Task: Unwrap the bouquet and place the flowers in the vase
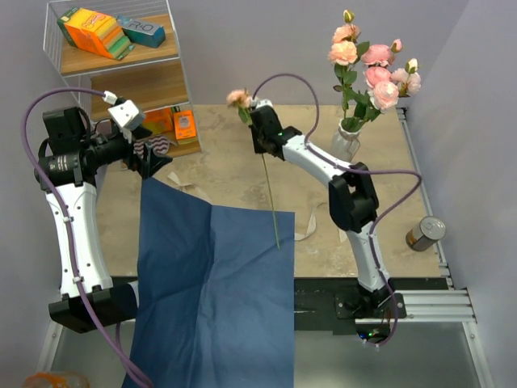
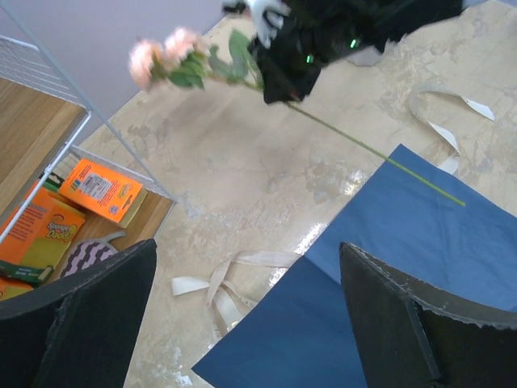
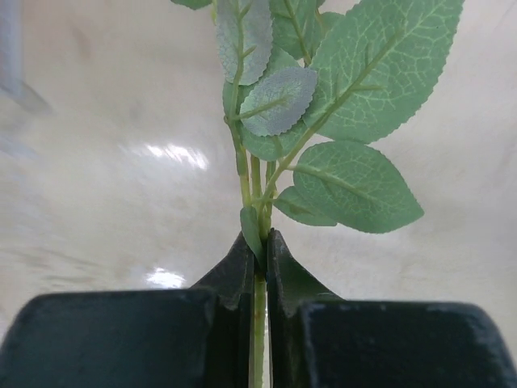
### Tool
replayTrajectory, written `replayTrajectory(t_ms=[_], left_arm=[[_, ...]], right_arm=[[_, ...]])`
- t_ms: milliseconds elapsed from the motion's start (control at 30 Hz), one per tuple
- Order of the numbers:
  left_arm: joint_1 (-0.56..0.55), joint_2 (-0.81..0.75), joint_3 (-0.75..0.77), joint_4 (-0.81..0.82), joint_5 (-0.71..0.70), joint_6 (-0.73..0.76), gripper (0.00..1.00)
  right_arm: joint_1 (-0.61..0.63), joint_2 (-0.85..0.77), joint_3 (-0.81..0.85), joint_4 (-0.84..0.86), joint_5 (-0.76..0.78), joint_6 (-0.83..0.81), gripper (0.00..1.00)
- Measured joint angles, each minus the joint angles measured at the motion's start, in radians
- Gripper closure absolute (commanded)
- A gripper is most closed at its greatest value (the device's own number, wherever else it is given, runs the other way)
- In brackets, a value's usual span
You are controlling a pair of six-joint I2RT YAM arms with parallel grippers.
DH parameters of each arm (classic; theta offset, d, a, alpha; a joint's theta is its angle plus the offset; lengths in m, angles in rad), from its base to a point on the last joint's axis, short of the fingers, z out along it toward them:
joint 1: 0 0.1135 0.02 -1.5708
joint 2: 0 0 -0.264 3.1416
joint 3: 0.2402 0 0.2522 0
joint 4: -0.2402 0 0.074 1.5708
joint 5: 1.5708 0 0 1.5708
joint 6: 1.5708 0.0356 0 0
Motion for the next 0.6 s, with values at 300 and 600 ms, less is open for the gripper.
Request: replayTrajectory(t_ms=[300,600], left_arm=[[0.0,-0.016,0.0,0.049,0.008,-0.046,0.01],[0.0,-0.015,0.0,0.05,0.027,-0.048,0.01]], right_arm=[[0.0,-0.531,-0.069,0.361,0.057,-0.161,1.0],[-0.001,-0.88,-0.231,0.89,0.169,-0.521,1.0]])
